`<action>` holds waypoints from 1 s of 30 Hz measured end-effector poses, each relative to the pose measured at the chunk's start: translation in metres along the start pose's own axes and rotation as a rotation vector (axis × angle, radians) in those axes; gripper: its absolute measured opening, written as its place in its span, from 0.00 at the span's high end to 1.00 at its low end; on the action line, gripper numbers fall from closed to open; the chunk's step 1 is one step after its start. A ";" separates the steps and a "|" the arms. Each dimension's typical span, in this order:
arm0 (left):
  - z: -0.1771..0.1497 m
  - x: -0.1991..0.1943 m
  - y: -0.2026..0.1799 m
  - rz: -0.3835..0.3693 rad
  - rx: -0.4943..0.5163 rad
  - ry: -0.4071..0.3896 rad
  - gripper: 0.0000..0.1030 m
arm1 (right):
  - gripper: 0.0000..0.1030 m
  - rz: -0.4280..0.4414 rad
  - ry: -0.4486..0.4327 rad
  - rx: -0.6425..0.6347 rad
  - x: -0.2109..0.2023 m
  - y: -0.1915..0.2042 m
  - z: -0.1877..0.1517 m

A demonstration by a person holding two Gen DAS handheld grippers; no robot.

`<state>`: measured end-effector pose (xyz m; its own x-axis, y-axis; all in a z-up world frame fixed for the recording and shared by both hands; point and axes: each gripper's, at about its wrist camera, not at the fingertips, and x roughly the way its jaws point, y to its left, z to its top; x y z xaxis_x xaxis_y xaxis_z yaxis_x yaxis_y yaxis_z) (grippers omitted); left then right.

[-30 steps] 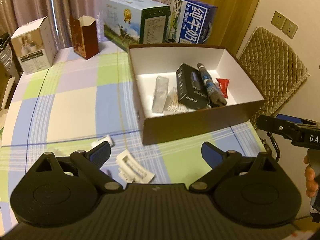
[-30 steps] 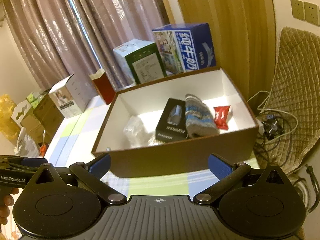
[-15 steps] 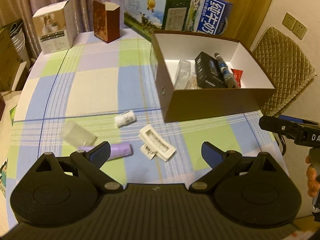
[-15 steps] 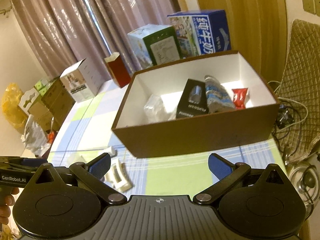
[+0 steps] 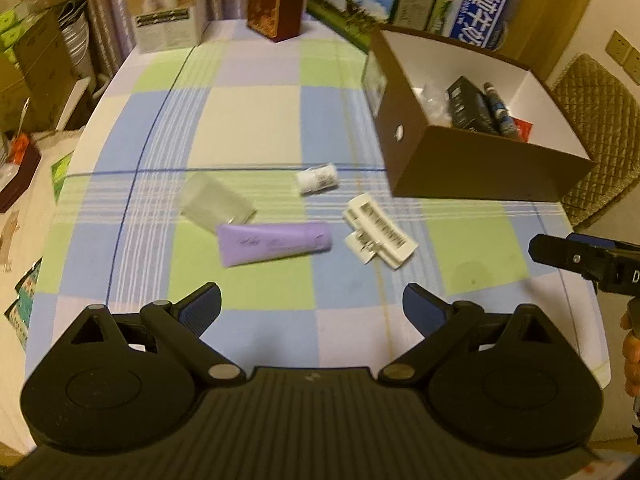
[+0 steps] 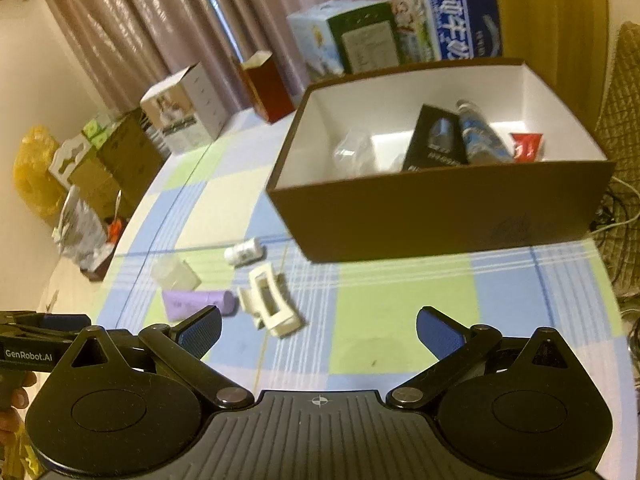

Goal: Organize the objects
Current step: 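Withdraw both tools from the box back toward the remaining table items, then grasp the cream plastic holder with the right gripper while left grasps the lavender tube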

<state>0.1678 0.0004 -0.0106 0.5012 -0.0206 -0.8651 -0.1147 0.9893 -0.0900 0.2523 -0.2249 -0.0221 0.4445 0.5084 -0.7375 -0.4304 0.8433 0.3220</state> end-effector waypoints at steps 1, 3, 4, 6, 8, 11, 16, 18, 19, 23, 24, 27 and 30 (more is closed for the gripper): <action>-0.001 0.001 0.003 0.005 -0.006 0.005 0.07 | 0.02 0.002 0.007 -0.005 0.003 0.002 -0.001; -0.004 0.003 0.008 0.014 -0.017 0.011 0.07 | 0.02 0.006 0.022 -0.016 0.009 0.007 -0.004; -0.006 0.003 0.009 0.019 -0.021 0.013 0.07 | 0.02 0.009 0.029 -0.021 0.011 0.009 -0.006; -0.008 0.004 0.013 0.026 -0.028 0.014 0.07 | 0.02 0.015 0.040 -0.031 0.016 0.014 -0.009; -0.009 0.005 0.016 0.033 -0.035 0.015 0.07 | 0.02 0.018 0.051 -0.039 0.021 0.018 -0.010; -0.010 0.006 0.021 0.040 -0.043 0.013 0.07 | 0.02 0.022 0.063 -0.055 0.028 0.024 -0.013; -0.010 0.010 0.027 0.048 -0.054 0.018 0.07 | 0.02 0.028 0.084 -0.077 0.041 0.032 -0.015; -0.011 0.013 0.028 0.048 -0.053 0.018 0.07 | 0.02 0.030 0.088 -0.089 0.045 0.034 -0.016; -0.011 0.014 0.029 0.048 -0.053 0.018 0.07 | 0.02 0.029 0.090 -0.093 0.047 0.035 -0.017; -0.010 0.019 0.032 0.050 -0.054 0.016 0.07 | 0.02 0.028 0.098 -0.111 0.055 0.039 -0.017; -0.010 0.020 0.033 0.049 -0.054 0.015 0.07 | 0.02 0.029 0.099 -0.114 0.057 0.039 -0.017; -0.009 0.025 0.036 0.046 -0.051 0.013 0.07 | 0.02 0.029 0.103 -0.121 0.062 0.040 -0.016; -0.008 0.030 0.037 0.044 -0.038 0.006 0.07 | 0.02 0.029 0.106 -0.128 0.067 0.041 -0.016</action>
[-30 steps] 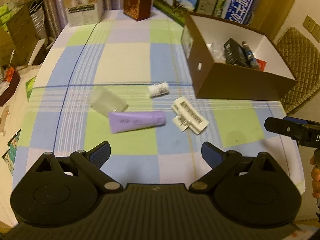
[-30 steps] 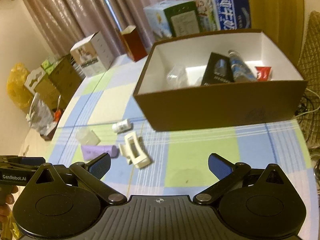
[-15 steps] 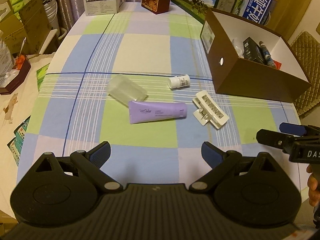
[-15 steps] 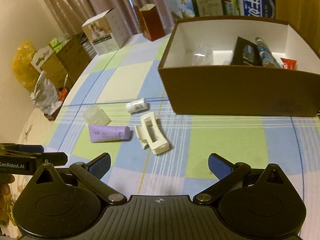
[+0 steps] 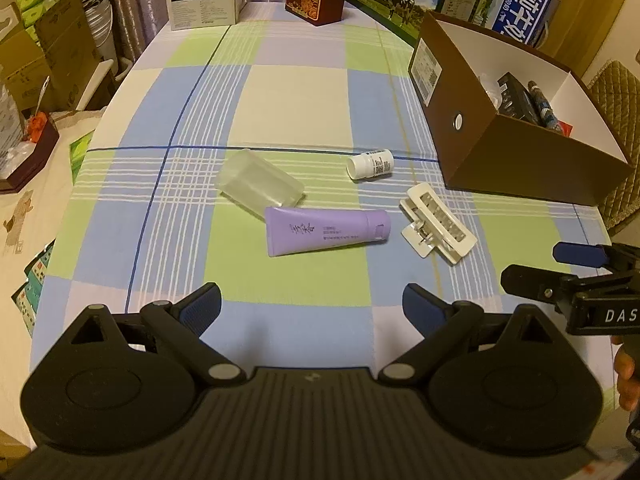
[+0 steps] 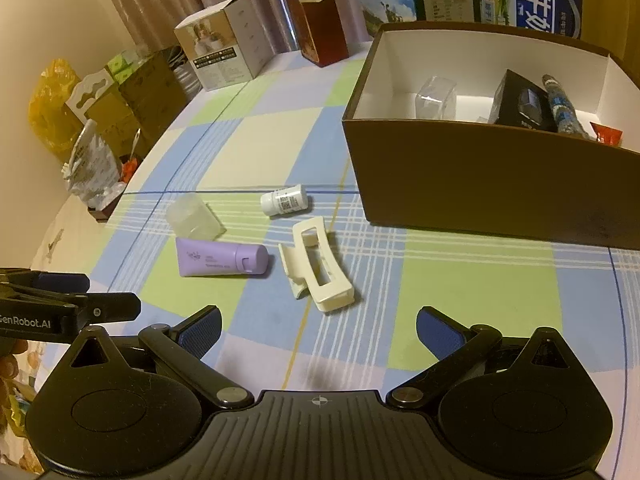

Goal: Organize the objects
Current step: 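Grasp the cream plastic holder with the right gripper while left grasps the lavender tube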

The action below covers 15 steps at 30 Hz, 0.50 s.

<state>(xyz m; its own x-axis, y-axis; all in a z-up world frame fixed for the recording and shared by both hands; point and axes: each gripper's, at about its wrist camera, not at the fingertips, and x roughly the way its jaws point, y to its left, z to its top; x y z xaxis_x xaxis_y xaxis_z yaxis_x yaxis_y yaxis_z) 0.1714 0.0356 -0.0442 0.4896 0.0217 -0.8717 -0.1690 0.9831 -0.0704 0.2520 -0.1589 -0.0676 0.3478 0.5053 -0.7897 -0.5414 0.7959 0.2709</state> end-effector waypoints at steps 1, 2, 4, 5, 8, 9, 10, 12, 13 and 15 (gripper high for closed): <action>0.000 0.002 0.000 -0.001 0.004 -0.004 0.07 | 0.02 0.001 0.000 -0.004 0.002 0.000 0.000; 0.000 0.004 0.001 -0.004 0.009 -0.008 0.08 | 0.02 0.001 -0.001 -0.007 0.004 0.001 0.000; 0.000 0.008 0.001 -0.009 0.021 -0.014 0.08 | 0.02 0.001 -0.003 -0.022 0.008 0.003 0.001; 0.001 0.010 0.002 -0.012 0.026 -0.015 0.08 | 0.02 -0.001 -0.005 -0.030 0.010 0.003 0.001; 0.001 0.017 0.002 -0.021 0.044 -0.021 0.08 | 0.02 -0.010 -0.014 -0.064 0.018 0.007 0.001; 0.002 0.019 0.003 -0.023 0.050 -0.022 0.08 | 0.03 -0.014 -0.021 -0.076 0.020 0.008 0.000; 0.002 0.022 0.004 -0.022 0.057 -0.021 0.08 | 0.06 -0.016 -0.025 -0.090 0.024 0.008 0.000; 0.003 0.027 0.006 -0.025 0.072 -0.025 0.09 | 0.16 -0.015 -0.021 -0.118 0.032 0.010 0.000; 0.004 0.030 0.006 -0.026 0.083 -0.027 0.09 | 0.20 -0.019 -0.024 -0.130 0.036 0.011 0.000; 0.005 0.036 0.007 -0.027 0.107 -0.027 0.11 | 0.23 -0.024 -0.026 -0.159 0.044 0.012 -0.001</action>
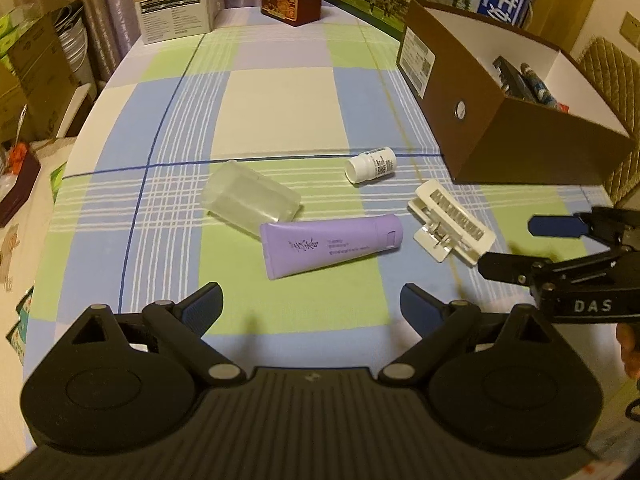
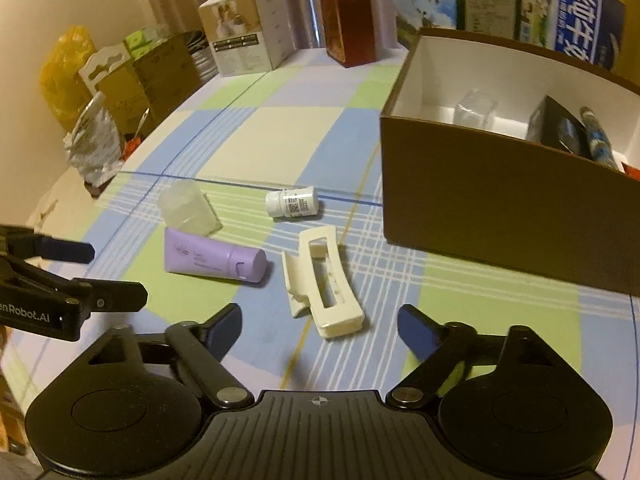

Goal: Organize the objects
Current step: 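Grasp the cream plastic holder with the right gripper while left grasps the lavender tube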

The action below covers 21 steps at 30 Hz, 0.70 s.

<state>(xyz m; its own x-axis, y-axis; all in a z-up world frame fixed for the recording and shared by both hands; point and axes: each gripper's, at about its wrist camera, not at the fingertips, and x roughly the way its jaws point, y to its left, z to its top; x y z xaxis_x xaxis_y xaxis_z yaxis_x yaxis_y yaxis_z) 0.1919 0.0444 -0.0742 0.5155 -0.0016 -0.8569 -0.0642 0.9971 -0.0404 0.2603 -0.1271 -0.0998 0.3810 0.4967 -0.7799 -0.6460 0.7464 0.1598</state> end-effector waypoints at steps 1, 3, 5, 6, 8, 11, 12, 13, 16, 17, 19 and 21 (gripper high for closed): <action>0.001 0.003 0.000 0.000 0.012 0.003 0.12 | 0.26 -0.003 0.000 -0.015 0.004 0.001 0.000; 0.002 0.009 0.001 0.001 0.036 0.008 0.12 | 0.29 -0.013 0.001 -0.044 0.012 0.003 0.000; 0.003 0.015 0.001 -0.001 0.060 0.013 0.13 | 0.33 -0.015 0.002 -0.063 0.019 0.005 0.000; 0.004 0.017 0.000 -0.004 0.071 0.014 0.13 | 0.34 -0.019 0.004 -0.070 0.022 0.005 0.000; 0.006 0.021 -0.001 -0.009 0.099 0.012 0.14 | 0.38 -0.022 0.005 -0.079 0.026 0.004 0.000; 0.010 0.025 -0.005 -0.015 0.151 0.001 0.14 | 0.44 -0.024 0.004 -0.080 0.031 0.002 0.000; 0.011 0.027 -0.006 -0.015 0.173 -0.003 0.14 | 0.46 -0.027 0.009 -0.081 0.032 0.001 -0.001; 0.012 0.029 -0.008 -0.016 0.198 -0.007 0.16 | 0.54 -0.031 0.016 -0.083 0.034 0.001 -0.001; 0.016 0.035 -0.011 -0.026 0.266 -0.019 0.23 | 0.72 -0.047 0.038 -0.067 0.035 -0.004 -0.004; 0.018 0.036 -0.012 -0.031 0.287 -0.021 0.25 | 0.72 -0.052 0.037 -0.054 0.033 -0.007 -0.005; 0.019 0.039 -0.015 -0.039 0.350 -0.034 0.27 | 0.72 -0.066 0.037 -0.027 0.028 -0.013 -0.008; 0.017 0.042 -0.020 -0.044 0.430 -0.052 0.28 | 0.72 -0.082 0.037 0.004 0.022 -0.021 -0.012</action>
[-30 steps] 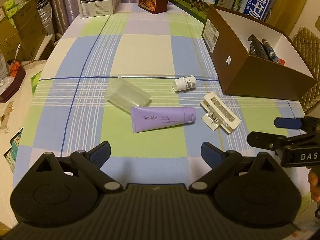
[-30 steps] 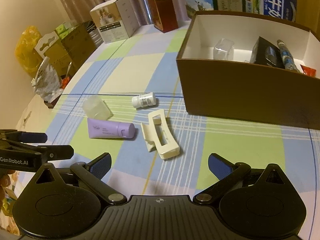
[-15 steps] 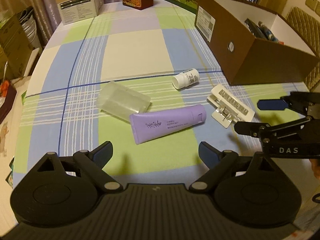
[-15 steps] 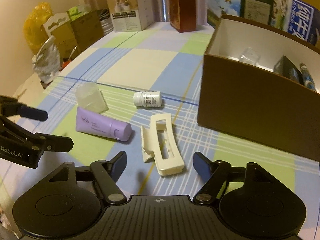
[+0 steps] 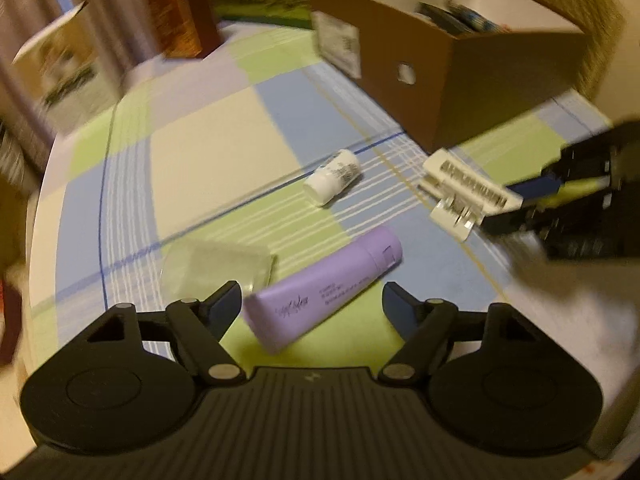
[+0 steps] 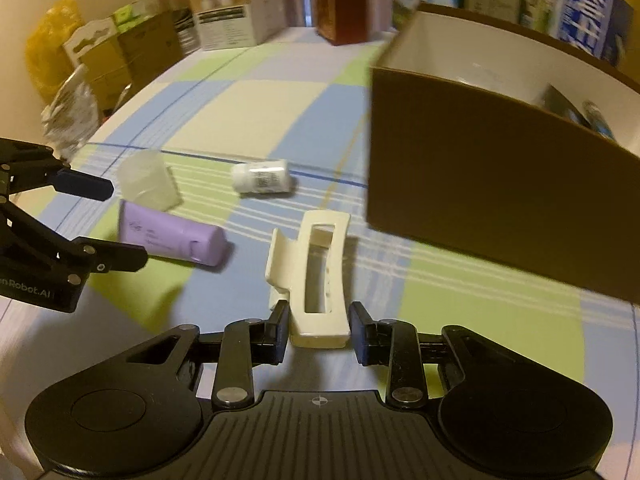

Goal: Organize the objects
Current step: 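Grasp the cream plastic holder with the right gripper while left grasps the lavender tube, then lift the cream holder and lavender tube off the table with both grippers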

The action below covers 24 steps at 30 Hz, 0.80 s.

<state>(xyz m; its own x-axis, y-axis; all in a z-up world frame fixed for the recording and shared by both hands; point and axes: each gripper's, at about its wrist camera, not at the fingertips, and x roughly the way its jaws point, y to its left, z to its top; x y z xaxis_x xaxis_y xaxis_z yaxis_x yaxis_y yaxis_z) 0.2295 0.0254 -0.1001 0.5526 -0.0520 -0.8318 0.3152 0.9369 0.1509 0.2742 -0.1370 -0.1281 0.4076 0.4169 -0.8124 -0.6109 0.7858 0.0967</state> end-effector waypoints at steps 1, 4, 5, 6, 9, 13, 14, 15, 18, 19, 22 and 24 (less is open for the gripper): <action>0.000 0.002 -0.003 -0.004 0.044 -0.006 0.28 | 0.72 -0.008 0.001 0.014 -0.003 -0.004 -0.002; 0.001 0.009 -0.009 -0.024 0.145 -0.017 0.34 | 0.72 -0.037 0.003 0.054 -0.012 -0.017 -0.009; 0.001 0.013 -0.011 -0.029 0.169 -0.011 0.37 | 0.72 -0.048 0.004 0.069 -0.016 -0.021 -0.012; 0.002 0.017 -0.012 -0.032 0.191 -0.003 0.39 | 0.72 -0.057 0.004 0.080 -0.018 -0.024 -0.014; 0.004 0.030 -0.015 -0.032 0.232 0.022 0.54 | 0.72 -0.080 0.005 0.116 -0.027 -0.033 -0.021; 0.008 0.036 -0.010 -0.066 0.182 0.045 0.70 | 0.72 -0.105 0.007 0.149 -0.034 -0.041 -0.027; 0.010 0.037 -0.009 -0.074 0.153 0.054 0.71 | 0.72 -0.108 0.006 0.156 -0.036 -0.043 -0.028; 0.011 0.038 -0.008 -0.082 0.109 0.063 0.71 | 0.72 -0.110 0.006 0.163 -0.038 -0.045 -0.029; 0.012 0.037 -0.002 -0.125 -0.045 0.092 0.71 | 0.72 -0.115 0.007 0.171 -0.041 -0.046 -0.032; 0.011 0.036 -0.001 -0.143 -0.101 0.100 0.71 | 0.72 -0.116 0.008 0.169 -0.041 -0.046 -0.032; 0.004 0.030 -0.003 -0.184 -0.218 0.119 0.72 | 0.72 -0.115 0.009 0.159 -0.043 -0.045 -0.033; -0.001 0.025 -0.011 -0.175 -0.243 0.133 0.71 | 0.72 -0.117 0.010 0.150 -0.042 -0.043 -0.034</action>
<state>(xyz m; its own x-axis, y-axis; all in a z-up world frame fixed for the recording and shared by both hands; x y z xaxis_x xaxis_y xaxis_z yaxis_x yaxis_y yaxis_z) 0.2386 0.0145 -0.1231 0.3953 -0.1886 -0.8990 0.1944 0.9737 -0.1188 0.2608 -0.2039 -0.1178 0.4631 0.3145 -0.8286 -0.4516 0.8882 0.0848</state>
